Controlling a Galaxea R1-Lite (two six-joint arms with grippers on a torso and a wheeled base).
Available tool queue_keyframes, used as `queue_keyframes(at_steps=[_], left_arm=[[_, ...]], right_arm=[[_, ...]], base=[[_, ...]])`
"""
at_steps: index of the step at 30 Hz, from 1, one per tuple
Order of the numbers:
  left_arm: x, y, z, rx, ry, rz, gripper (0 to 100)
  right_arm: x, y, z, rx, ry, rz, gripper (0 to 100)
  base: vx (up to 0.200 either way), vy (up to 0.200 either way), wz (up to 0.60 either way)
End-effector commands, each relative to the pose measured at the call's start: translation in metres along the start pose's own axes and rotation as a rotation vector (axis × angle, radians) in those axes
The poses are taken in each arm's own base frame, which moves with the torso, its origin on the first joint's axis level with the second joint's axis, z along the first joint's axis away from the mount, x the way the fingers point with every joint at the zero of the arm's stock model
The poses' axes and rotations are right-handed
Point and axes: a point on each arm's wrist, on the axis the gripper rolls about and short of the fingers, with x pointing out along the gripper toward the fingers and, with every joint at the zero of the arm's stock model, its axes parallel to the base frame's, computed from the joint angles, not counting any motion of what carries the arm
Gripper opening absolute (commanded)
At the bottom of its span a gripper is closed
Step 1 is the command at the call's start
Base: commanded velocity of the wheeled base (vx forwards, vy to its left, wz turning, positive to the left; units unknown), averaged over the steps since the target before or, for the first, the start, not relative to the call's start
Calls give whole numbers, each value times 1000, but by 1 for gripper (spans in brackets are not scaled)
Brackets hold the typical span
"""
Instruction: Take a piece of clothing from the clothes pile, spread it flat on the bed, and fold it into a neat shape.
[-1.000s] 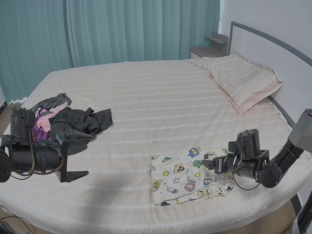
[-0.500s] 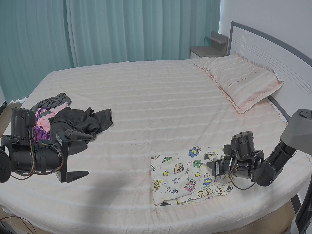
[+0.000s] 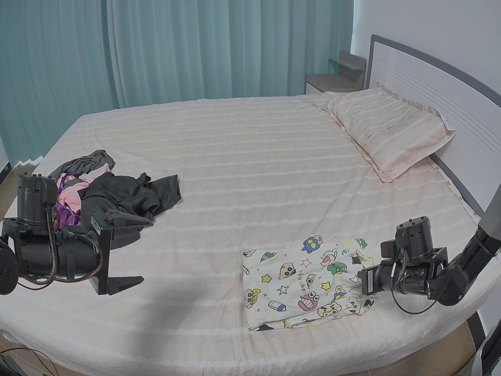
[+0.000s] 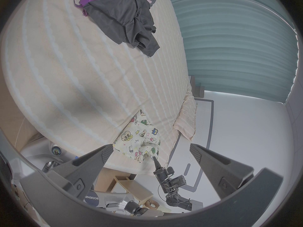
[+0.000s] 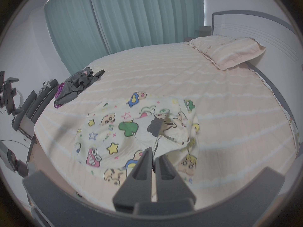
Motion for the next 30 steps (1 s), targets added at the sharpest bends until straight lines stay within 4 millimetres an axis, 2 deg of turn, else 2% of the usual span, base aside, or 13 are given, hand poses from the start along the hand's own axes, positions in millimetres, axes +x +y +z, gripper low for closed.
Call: queue_keyframes(at_steps=[1,2,9,11,23,30], left_arm=[[-1,0,-1,2,3,-1,100],[-1,0,-1,3,3,-3,100],[0,0,-2,4,6,-1,100],[0,0,-3,6,10,-1,100],[1,0,-4,8,15,1,100],[1,0,-4,8,15,2,100]], right_arm=[[-18,-8,-8,13,4,-3,0],[-22,-12,-19,19,40,-8,0],[-29,-23,-40,28,118,-36,0],[-32,-26,-51,32,165,-21,0],[-23,-41,-65,73,245,-59,0],[-25,-45,-69,75,263,-51,0]], base=[[0,0,0],[0,0,0],[0,0,0],[0,0,0],[0,0,0],[0,0,0]])
